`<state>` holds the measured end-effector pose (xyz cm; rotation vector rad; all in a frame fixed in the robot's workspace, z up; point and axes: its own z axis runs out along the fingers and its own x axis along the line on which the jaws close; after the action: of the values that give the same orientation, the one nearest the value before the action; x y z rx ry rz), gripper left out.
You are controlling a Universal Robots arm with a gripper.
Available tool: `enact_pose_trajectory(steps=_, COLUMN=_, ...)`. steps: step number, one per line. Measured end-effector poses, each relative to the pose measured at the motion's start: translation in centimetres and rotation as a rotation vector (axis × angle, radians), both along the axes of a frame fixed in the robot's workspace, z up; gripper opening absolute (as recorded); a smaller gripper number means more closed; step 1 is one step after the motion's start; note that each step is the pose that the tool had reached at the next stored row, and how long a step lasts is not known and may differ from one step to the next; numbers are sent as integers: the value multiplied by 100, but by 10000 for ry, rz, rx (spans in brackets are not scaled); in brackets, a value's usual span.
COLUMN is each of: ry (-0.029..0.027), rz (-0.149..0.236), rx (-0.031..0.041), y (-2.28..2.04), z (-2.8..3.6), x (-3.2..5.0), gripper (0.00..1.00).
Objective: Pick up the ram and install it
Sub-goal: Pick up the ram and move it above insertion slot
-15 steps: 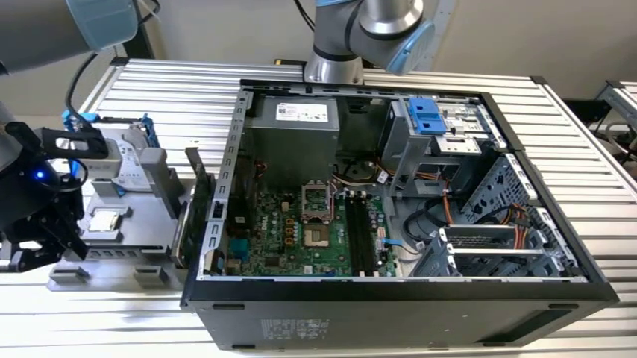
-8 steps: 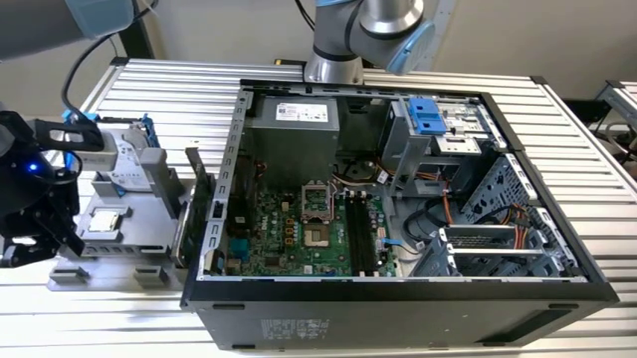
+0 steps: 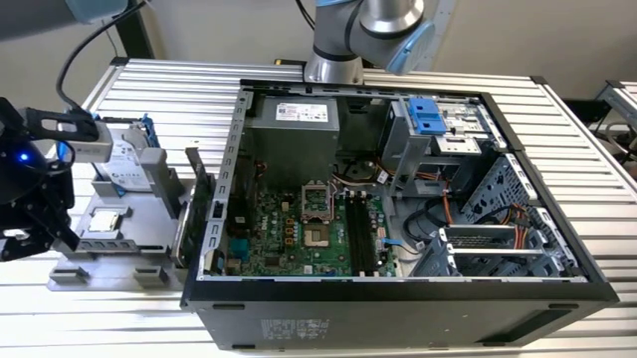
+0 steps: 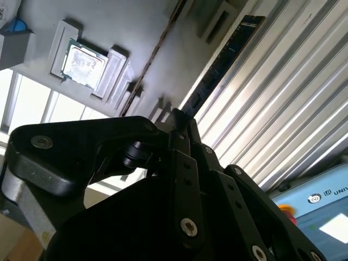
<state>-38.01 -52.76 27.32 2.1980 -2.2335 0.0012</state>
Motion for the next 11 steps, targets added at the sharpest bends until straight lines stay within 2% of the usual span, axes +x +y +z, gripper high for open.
enact_pose_trajectory(steps=11, ry=0, rz=0, rx=0, y=0, z=181, x=0, gripper=0)
